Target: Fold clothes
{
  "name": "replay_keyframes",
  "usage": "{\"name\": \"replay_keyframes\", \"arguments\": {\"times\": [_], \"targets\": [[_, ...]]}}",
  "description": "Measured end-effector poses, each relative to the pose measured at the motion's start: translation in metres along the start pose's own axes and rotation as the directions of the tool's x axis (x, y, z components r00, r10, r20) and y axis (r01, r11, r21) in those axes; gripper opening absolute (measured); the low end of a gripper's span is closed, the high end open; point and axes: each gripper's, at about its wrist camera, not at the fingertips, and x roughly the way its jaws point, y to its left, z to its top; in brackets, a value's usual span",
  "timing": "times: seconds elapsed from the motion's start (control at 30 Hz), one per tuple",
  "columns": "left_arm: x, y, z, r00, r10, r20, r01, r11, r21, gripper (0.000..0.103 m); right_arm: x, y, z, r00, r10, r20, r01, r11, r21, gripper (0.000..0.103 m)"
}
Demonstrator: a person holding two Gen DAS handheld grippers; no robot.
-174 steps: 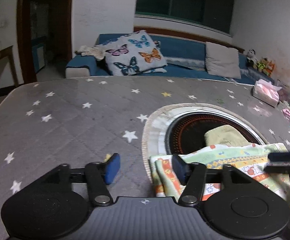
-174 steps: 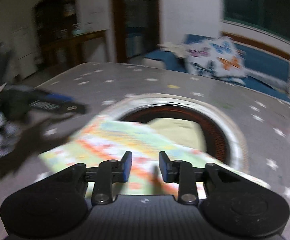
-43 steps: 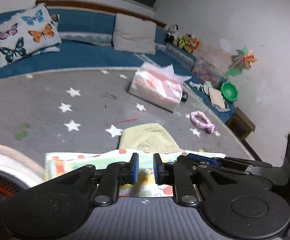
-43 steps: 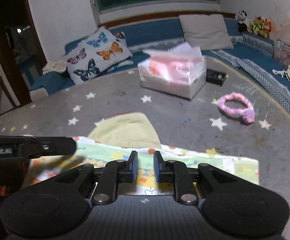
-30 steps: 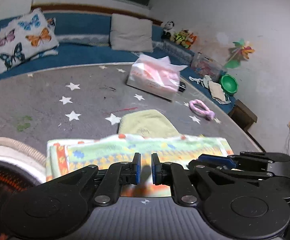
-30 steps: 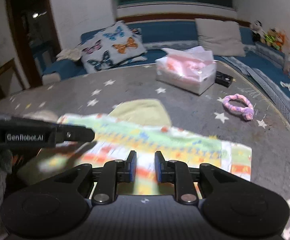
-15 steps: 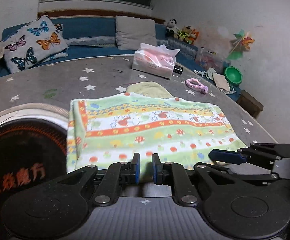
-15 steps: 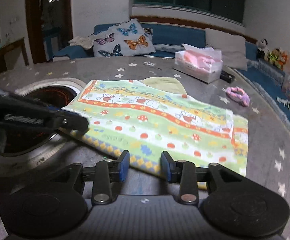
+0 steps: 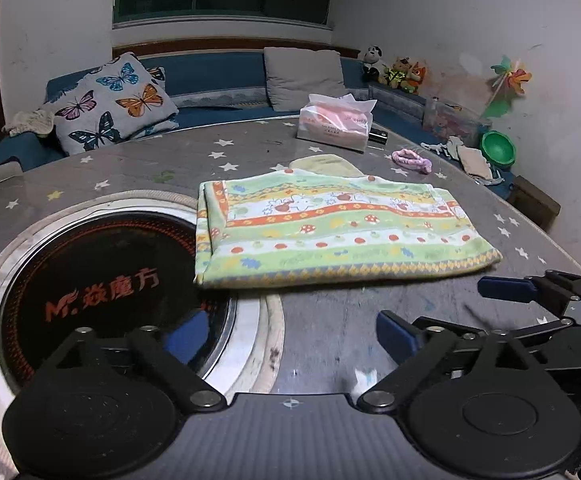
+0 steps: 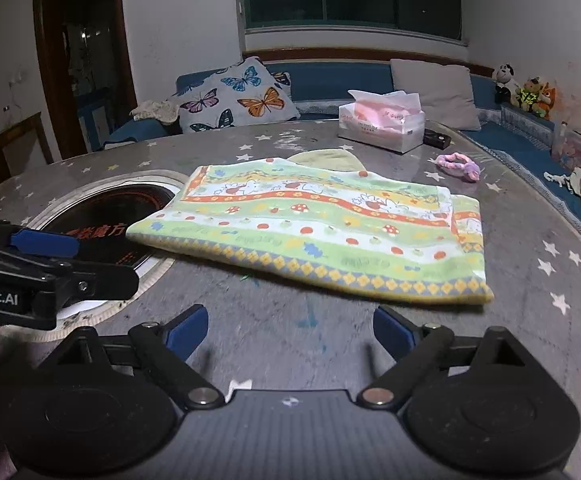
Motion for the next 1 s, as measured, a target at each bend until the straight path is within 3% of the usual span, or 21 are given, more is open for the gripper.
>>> {"name": "replay_keyframes", "arguments": {"times": [0.07, 0.23, 0.53, 1.0], "targets": [[-0.003, 0.000, -0.003, 1.000, 0.009, -0.002, -0.009, 1.000, -0.006, 0.100, -0.003, 0.002, -0.004, 1.000, -0.016, 0.001, 0.016, 1.000, 0.004, 0.099], [-0.011, 0.000, -0.012, 0.999, 0.039, -0.010, -0.040, 0.999, -0.014, 0.103, -0.010, 0.003, -0.011, 0.999, -0.040, 0.002, 0.040, 0.999, 0.014, 0.103], [-0.019, 0.001, -0.027, 0.997, 0.081, -0.017, -0.082, 0.996, -0.030, 0.103, -0.019, 0.001, -0.021, 0.997, -0.075, -0.009, 0.076, 0.995, 0.071, 0.103], [-0.032, -0.014, -0.042, 0.997, 0.077, -0.011, -0.077, 0.997, -0.006, 0.103, -0.027, 0.004, -0.036, 0.996, -0.083, -0.021, 0.084, 0.993, 0.085, 0.103]]}}
